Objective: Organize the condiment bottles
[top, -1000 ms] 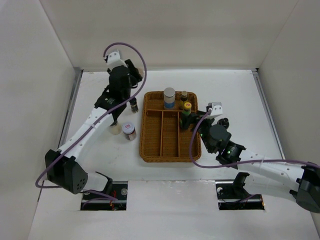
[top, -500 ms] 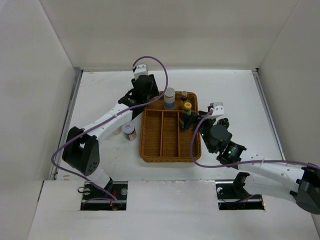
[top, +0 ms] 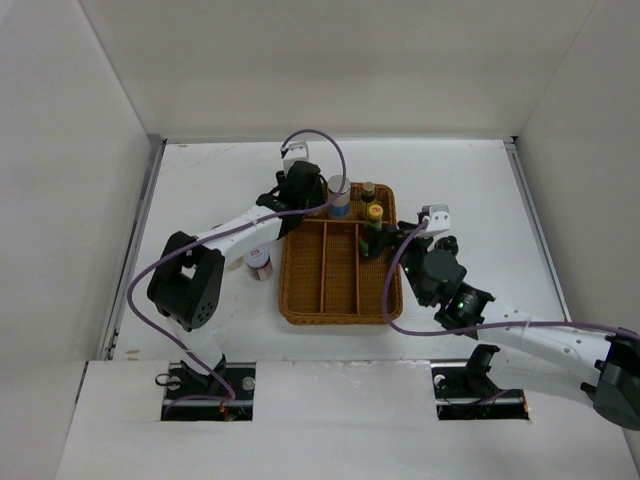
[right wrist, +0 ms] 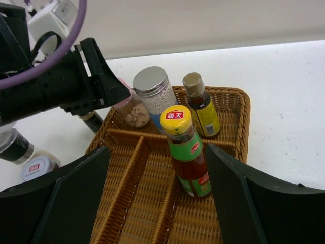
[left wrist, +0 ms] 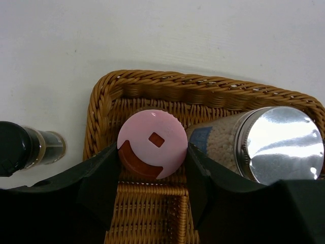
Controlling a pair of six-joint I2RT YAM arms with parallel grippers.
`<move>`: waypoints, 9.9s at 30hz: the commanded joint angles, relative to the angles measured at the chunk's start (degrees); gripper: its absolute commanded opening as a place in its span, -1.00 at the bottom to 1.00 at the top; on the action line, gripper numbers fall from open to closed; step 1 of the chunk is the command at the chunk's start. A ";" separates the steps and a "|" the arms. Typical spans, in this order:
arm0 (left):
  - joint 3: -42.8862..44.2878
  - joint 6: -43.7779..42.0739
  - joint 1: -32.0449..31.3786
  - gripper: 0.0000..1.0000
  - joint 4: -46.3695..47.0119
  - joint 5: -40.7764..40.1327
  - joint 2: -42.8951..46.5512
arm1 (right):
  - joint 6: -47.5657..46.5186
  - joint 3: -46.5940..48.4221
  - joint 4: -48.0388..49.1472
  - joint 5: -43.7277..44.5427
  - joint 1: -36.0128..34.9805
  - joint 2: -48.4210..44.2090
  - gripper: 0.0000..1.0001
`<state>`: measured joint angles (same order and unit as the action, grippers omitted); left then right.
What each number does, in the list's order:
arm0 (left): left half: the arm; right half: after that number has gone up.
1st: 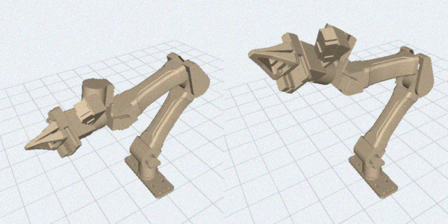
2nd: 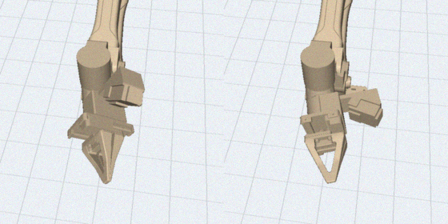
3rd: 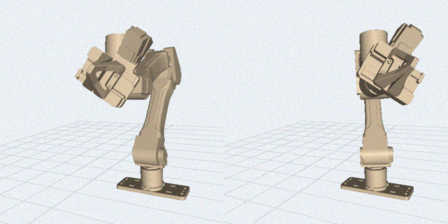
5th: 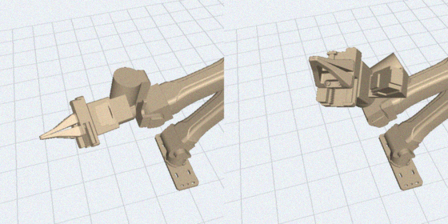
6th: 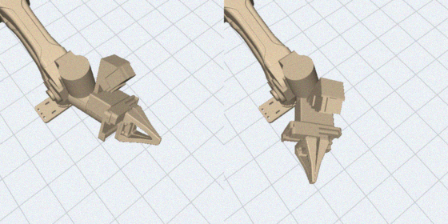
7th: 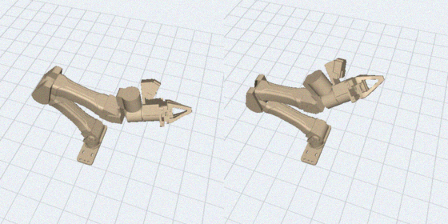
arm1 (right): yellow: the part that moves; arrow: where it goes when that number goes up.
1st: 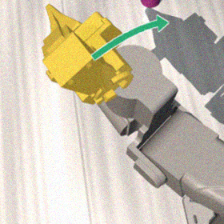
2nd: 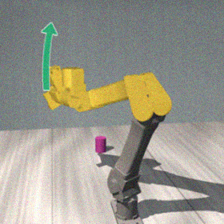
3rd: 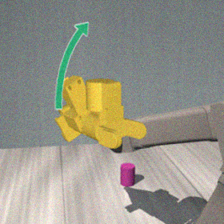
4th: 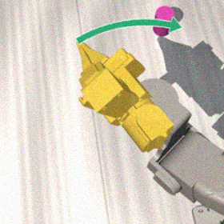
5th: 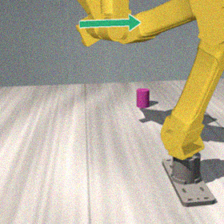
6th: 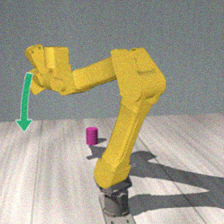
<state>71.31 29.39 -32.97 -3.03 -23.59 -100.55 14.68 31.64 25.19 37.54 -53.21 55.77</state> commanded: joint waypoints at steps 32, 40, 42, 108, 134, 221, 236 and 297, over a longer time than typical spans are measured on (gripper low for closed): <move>-9.09 -1.00 10.87 0.29 0.13 -2.16 9.33 | 0.61 0.18 4.25 -0.53 0.52 1.36 0.69; -8.11 -1.96 11.13 0.25 1.88 -2.60 7.04 | 0.70 0.53 3.82 -1.06 0.52 2.24 0.69; -7.85 -2.23 11.13 0.19 2.67 -2.68 6.34 | 0.36 0.62 4.07 -0.98 0.52 2.15 0.69; -19.98 -1.70 -12.25 -0.38 8.66 -11.03 22.69 | 0.62 -0.26 4.08 -0.01 1.49 0.48 0.69; -21.74 -1.17 -9.52 -0.10 11.99 -9.80 12.75 | 0.88 -0.70 4.34 -0.10 1.58 0.13 0.70; -9.52 -4.25 -25.78 -0.23 -6.48 -18.95 37.11 | 2.11 -2.46 4.96 1.22 3.42 -2.94 0.73; -10.57 -5.66 -22.36 -0.23 8.21 -13.32 21.72 | 3.43 -4.66 6.01 2.63 4.65 -6.90 0.74; -29.20 4.01 -8.29 0.69 -25.10 -13.85 44.84 | 3.25 -3.95 6.45 1.40 4.65 -5.06 0.74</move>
<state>44.47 30.41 -42.78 -19.33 -42.46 -52.58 17.78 27.18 27.94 39.57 -48.75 50.46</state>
